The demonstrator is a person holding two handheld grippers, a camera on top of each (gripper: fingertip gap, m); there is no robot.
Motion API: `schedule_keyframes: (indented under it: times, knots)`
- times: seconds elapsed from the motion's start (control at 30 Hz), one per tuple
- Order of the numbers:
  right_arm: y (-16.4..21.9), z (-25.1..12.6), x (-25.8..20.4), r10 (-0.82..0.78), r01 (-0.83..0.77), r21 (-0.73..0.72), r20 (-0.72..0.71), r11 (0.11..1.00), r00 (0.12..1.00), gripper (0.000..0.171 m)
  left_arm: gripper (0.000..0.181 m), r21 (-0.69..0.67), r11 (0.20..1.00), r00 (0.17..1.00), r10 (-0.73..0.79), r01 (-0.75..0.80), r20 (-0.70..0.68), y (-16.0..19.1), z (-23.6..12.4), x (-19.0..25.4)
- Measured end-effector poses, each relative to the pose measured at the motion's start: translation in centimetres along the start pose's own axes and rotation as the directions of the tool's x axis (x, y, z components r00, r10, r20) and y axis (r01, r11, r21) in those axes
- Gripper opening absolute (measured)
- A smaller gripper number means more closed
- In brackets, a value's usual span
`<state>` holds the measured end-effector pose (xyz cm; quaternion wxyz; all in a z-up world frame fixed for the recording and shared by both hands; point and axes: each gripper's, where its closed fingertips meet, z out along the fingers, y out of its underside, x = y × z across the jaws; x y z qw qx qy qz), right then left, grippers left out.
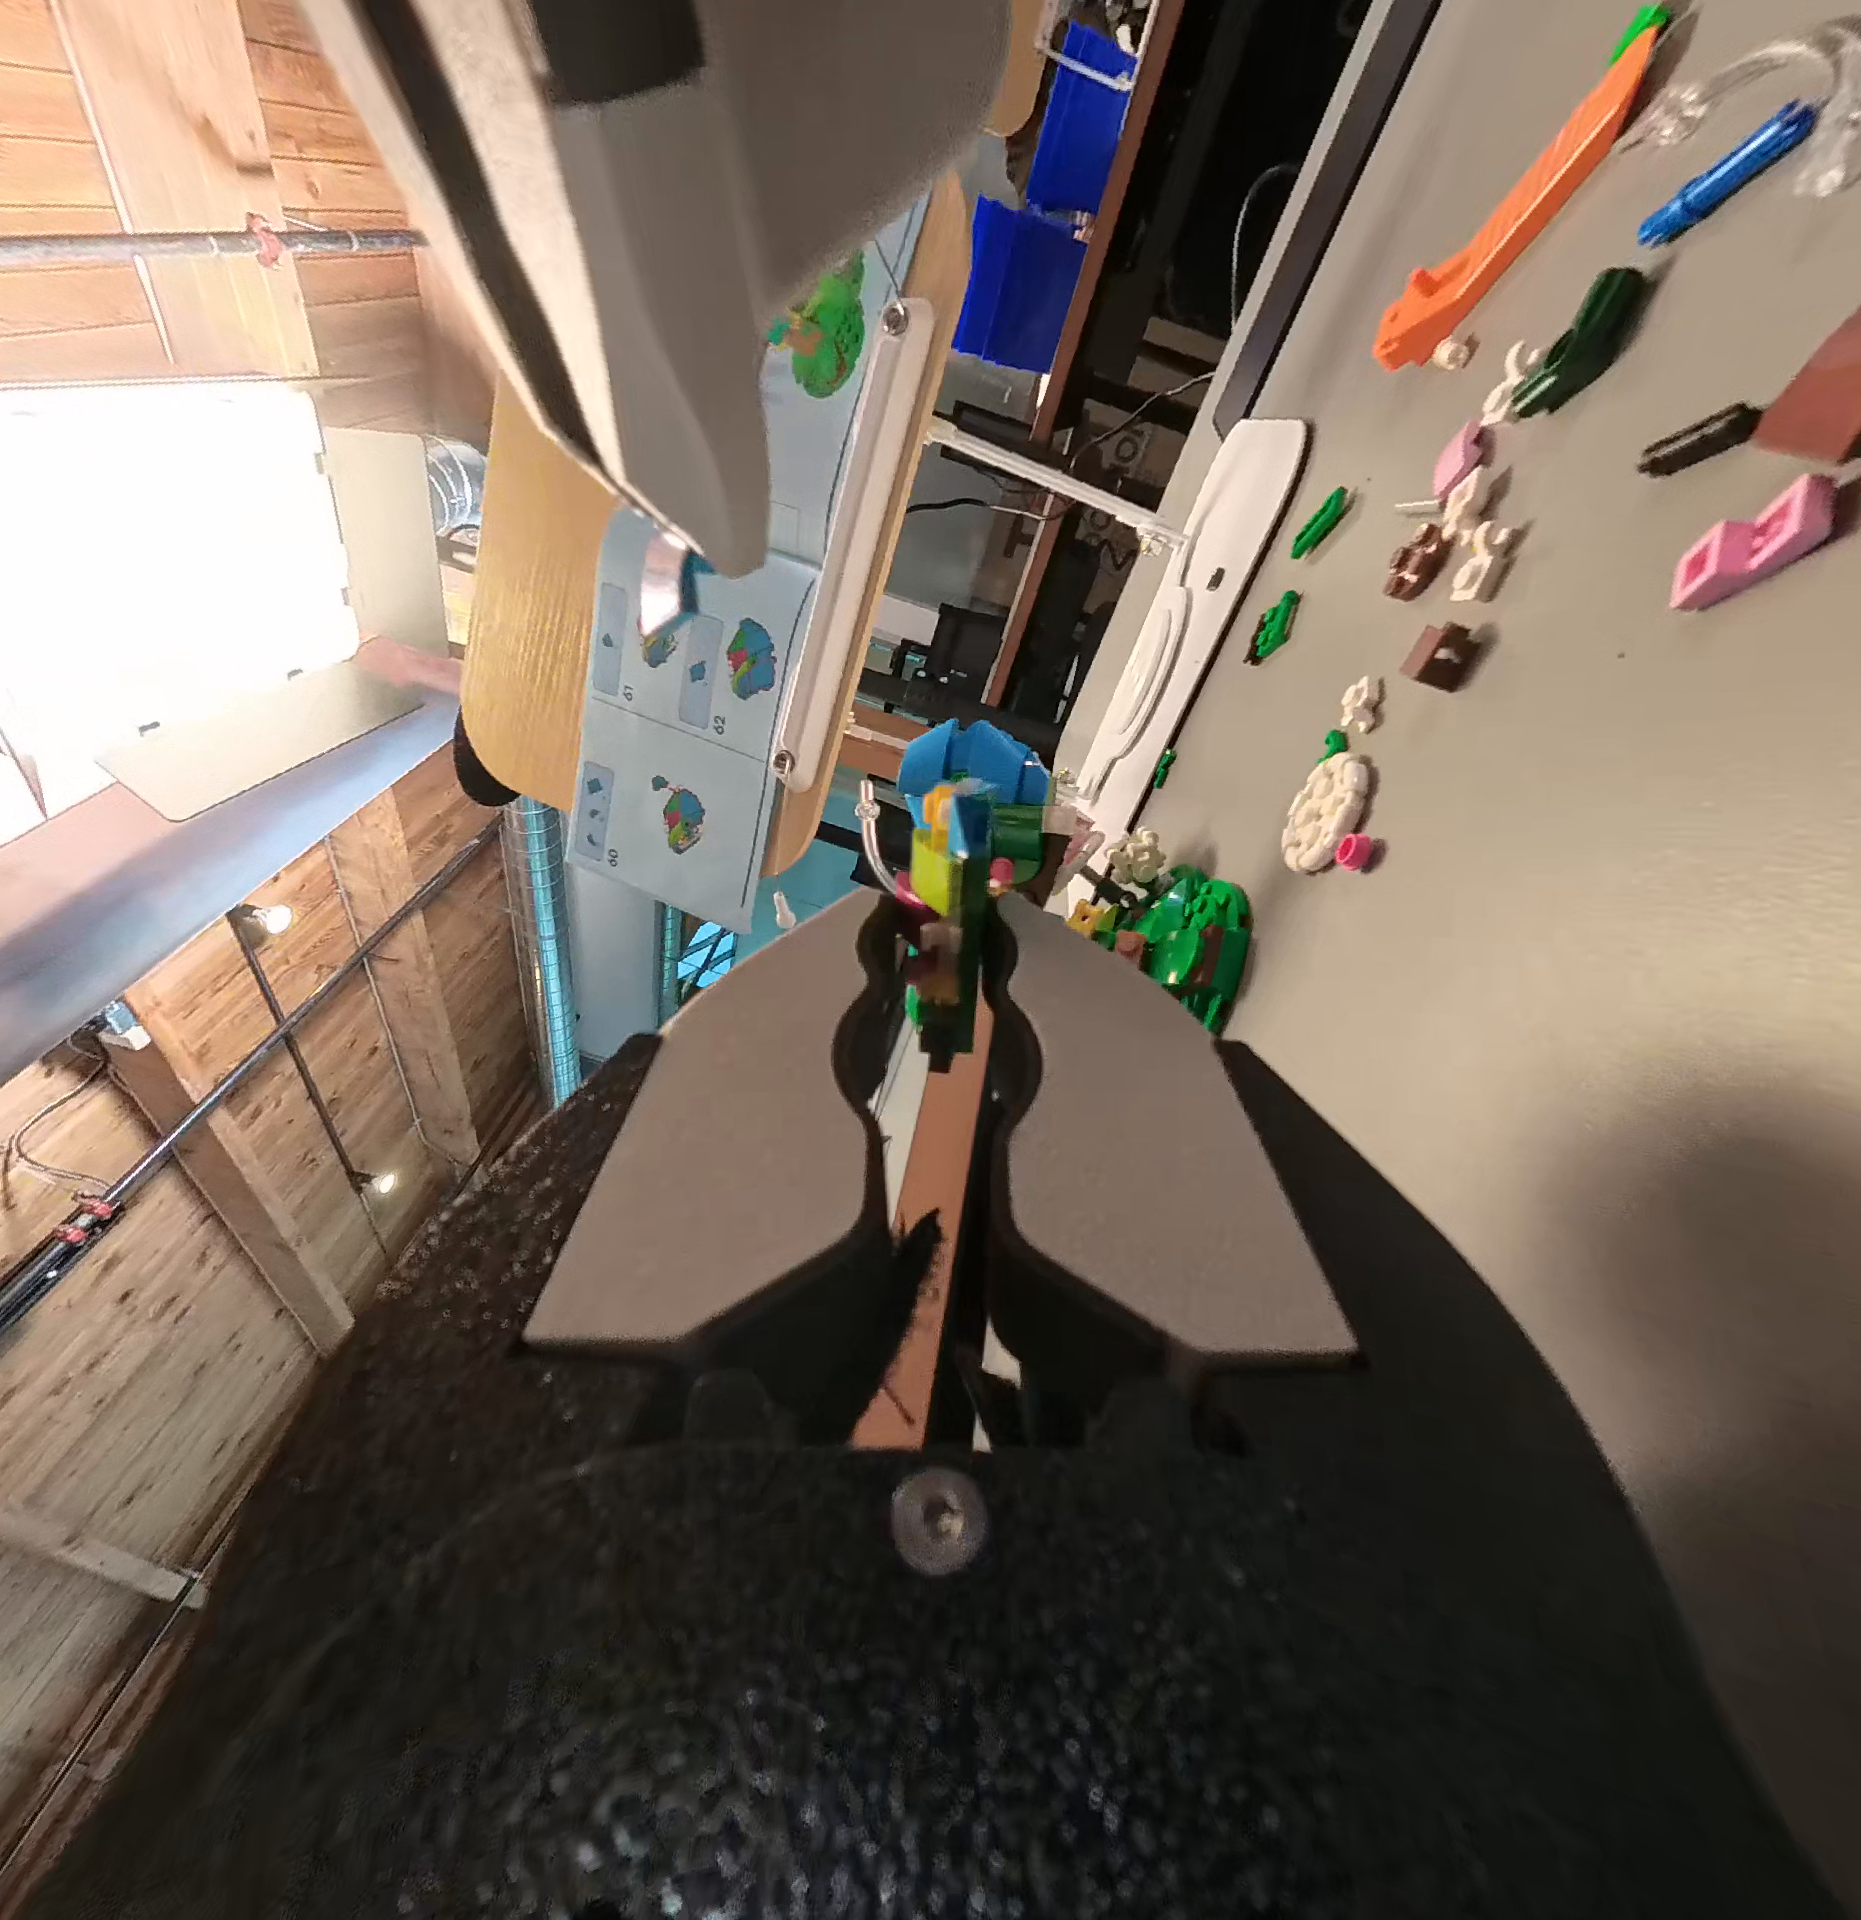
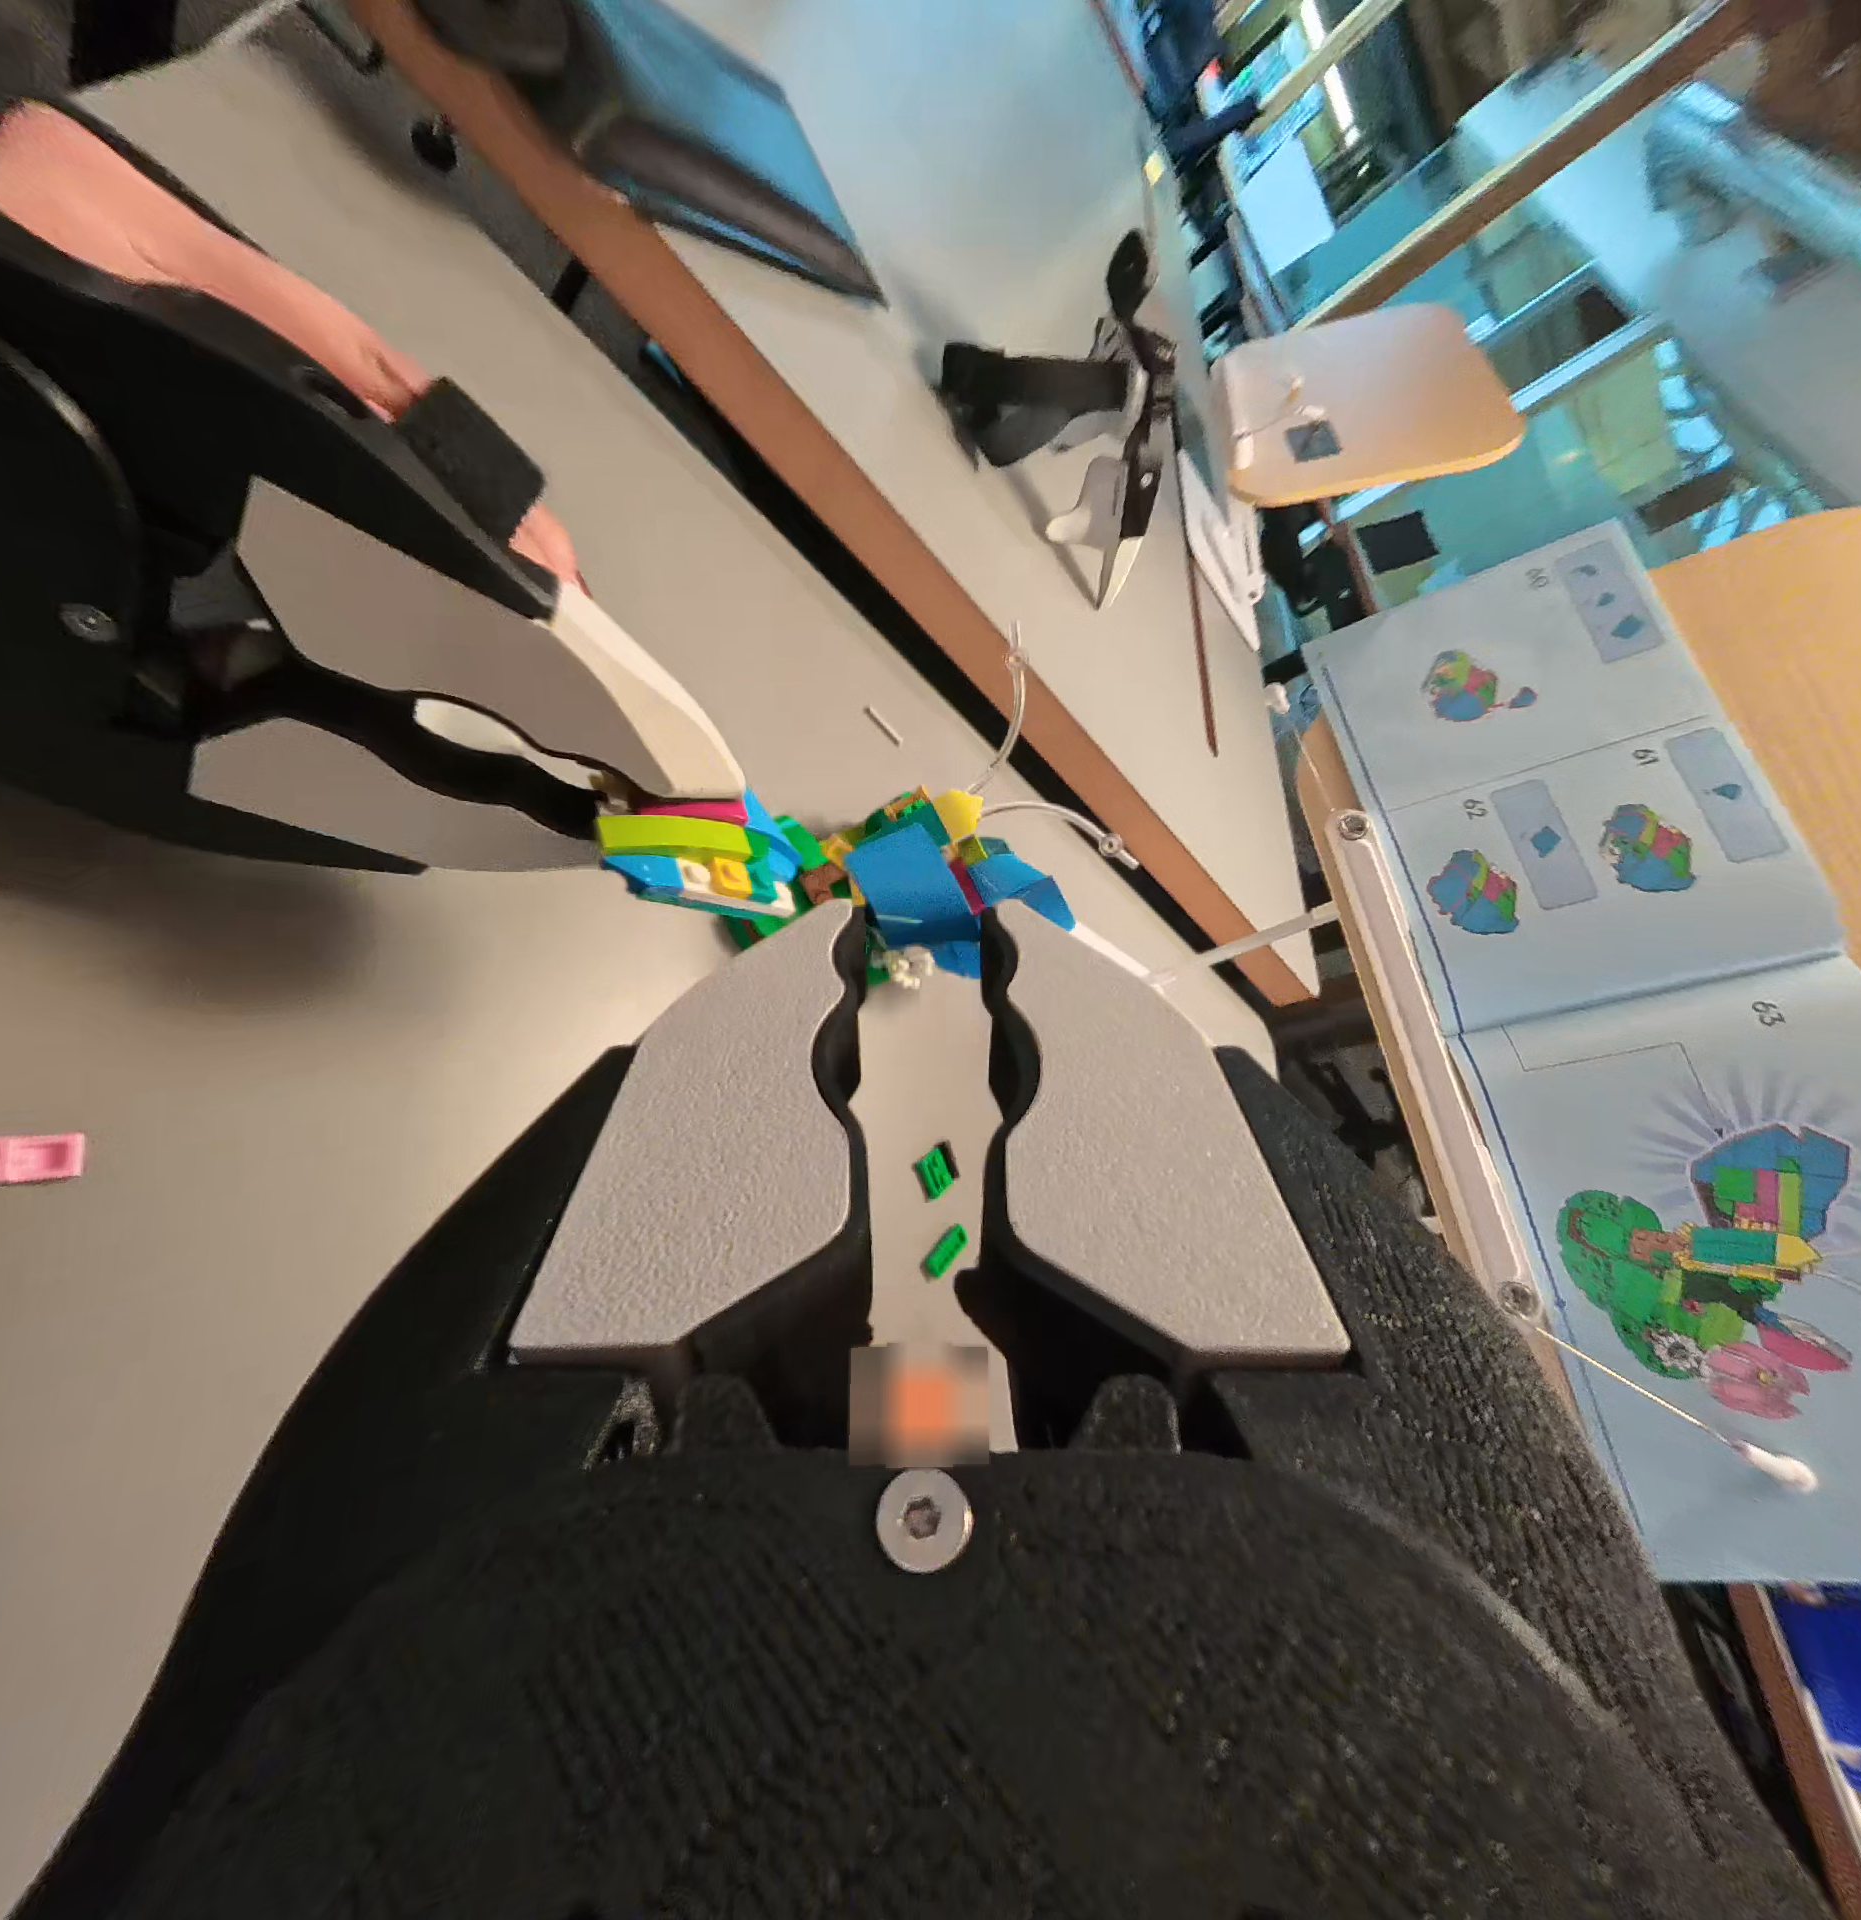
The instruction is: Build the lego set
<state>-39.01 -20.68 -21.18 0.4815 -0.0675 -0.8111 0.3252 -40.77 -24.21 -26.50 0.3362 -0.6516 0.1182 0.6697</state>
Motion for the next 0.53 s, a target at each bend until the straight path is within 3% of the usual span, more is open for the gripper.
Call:
schedule_keyframes:
  times: [0.03, 0.17, 0.33, 0.53]
  knots:
    - [-0.1, -0.1, -0.2, -0.01, 0.01, 0.017, -0.018, 1.0, 1.0, 0.019, 0.015, 0.002, 1.0, 1.0, 0.0, 0.0, 0.005, -0.1, 0.0, -0.1]
    - [-0.7, -0.3, -0.5, -0.085, 0.089, 0.049, -0.079, 0.995, 0.993, 0.019, 0.014, 0.022, 0.999, 1.0, 0.028, -0.028, 0.014, -0.6, -0.2, 0.0]
    - [-0.8, -0.4, -1.0, -0.081, 0.083, 0.049, -0.045, 0.995, 0.996, 0.018, 0.015, 0.031, 0.996, 0.996, 0.087, -0.088, 0.024, -1.0, -0.3, 0.2]
    - [3.2, 0.1, -2.8, -0.042, 0.058, -0.126, 0.121, 0.99, 0.992, 0.019, 0.015, 0.022, 0.997, 0.997, 0.067, -0.068, 0.027, -0.7, -0.3, 0.0]
